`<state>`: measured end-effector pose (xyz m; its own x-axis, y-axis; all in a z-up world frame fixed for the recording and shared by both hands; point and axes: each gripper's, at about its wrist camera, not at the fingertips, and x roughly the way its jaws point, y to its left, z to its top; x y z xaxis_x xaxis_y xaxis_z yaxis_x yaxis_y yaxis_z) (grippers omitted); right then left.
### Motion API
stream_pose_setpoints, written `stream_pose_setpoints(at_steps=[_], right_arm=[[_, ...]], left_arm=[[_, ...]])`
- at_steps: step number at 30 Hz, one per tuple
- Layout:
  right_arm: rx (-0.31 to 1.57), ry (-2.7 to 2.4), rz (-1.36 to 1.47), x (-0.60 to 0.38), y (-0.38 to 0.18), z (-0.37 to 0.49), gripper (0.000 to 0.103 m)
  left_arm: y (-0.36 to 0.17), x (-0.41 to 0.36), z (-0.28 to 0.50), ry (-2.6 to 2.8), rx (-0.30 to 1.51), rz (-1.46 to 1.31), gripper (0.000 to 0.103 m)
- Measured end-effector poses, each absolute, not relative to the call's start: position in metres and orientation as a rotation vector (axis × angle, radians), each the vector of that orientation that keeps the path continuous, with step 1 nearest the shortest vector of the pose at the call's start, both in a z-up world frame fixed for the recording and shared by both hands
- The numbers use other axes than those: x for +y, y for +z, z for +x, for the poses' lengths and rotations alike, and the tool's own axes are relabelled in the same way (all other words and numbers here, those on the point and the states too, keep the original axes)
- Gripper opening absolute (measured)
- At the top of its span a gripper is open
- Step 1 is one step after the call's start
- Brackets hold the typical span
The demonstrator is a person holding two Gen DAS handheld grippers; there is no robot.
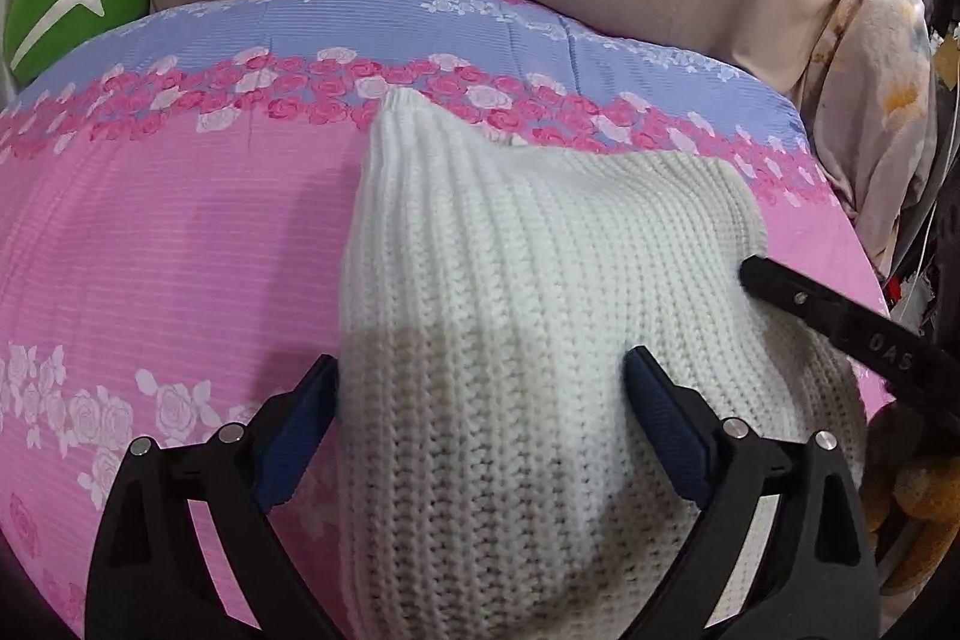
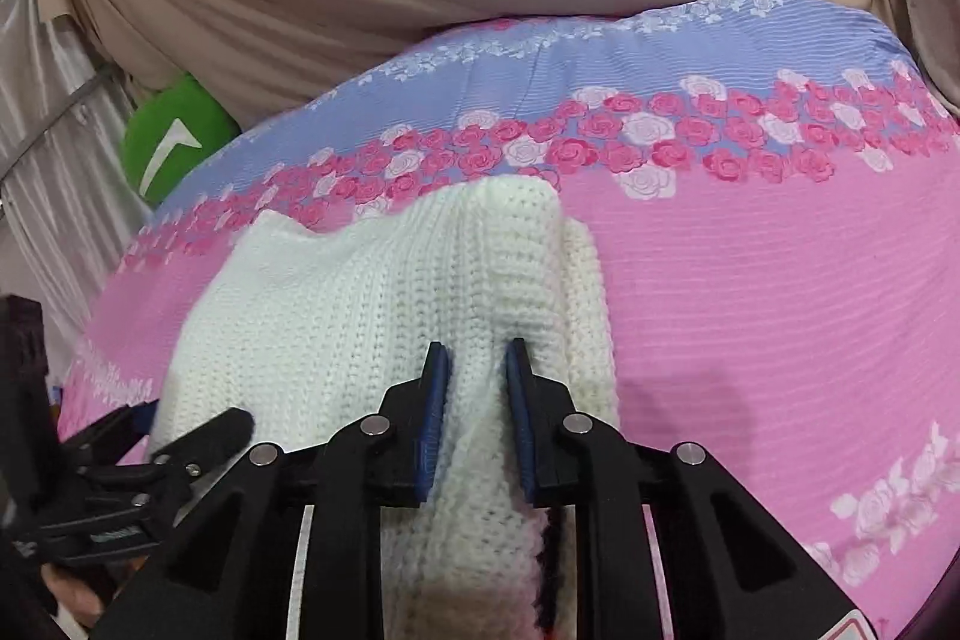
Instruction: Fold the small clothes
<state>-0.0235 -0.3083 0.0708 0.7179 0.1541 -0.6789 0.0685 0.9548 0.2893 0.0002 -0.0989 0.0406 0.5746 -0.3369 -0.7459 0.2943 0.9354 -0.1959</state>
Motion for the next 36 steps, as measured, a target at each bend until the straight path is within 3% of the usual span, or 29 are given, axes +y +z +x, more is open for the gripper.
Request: stream_pose_setpoints(at_steps=[4, 8, 11, 13, 15, 17, 20, 21, 22, 24, 28, 33, 36], right_arm=[[0.668, 0.064, 0.292, -0.298, 0.092, -0.059, 0.023], [0.762, 0.012, 0.275, -0.296, 0.053, -0.05, 0.027], [0.721, 0.027, 0.322, -0.301, 0.061, -0.06, 0.029], [0.673, 0.04, 0.362, -0.306, 0.071, -0.072, 0.037], [0.638, 0.037, 0.397, -0.312, 0.076, -0.085, 0.058], [0.652, 0.025, 0.398, -0.316, 0.071, -0.09, 0.062], [0.722, 0.038, 0.41, -0.321, 0.053, -0.078, 0.061], [0.741, 0.067, 0.415, -0.32, 0.048, -0.071, 0.041], [0.754, 0.101, 0.424, -0.317, 0.046, -0.066, 0.029], [0.708, 0.132, 0.411, -0.31, 0.064, -0.066, 0.02], [0.54, 0.271, 0.428, -0.302, 0.108, -0.092, 0.019], [0.757, 0.126, 0.507, -0.337, 0.026, -0.054, 0.018], [0.722, 0.134, 0.563, -0.342, 0.043, -0.069, 0.02]], left_arm=[[0.039, -0.1, 0.0, -0.364, 0.883, -0.04, 0.094], [0.037, -0.102, 0.0, -0.361, 0.876, -0.033, 0.096], [0.037, -0.103, -0.002, -0.353, 0.865, -0.012, 0.097], [0.038, -0.103, -0.002, -0.351, 0.866, -0.011, 0.097], [0.039, -0.1, -0.004, -0.349, 0.867, -0.017, 0.097], [0.043, -0.098, -0.01, -0.351, 0.859, -0.021, 0.096], [0.055, -0.095, -0.029, -0.386, 0.842, -0.038, 0.095], [0.06, -0.096, -0.036, -0.397, 0.829, -0.038, 0.096], [0.064, -0.098, -0.041, -0.4, 0.817, -0.028, 0.096], [0.073, -0.102, -0.048, -0.398, 0.792, -0.01, 0.096], [0.083, -0.097, -0.054, -0.355, 0.744, 0.014, 0.096], [0.055, -0.097, -0.038, -0.3, 0.82, 0.043, 0.096], [0.044, -0.096, -0.033, -0.292, 0.836, 0.033, 0.097]])
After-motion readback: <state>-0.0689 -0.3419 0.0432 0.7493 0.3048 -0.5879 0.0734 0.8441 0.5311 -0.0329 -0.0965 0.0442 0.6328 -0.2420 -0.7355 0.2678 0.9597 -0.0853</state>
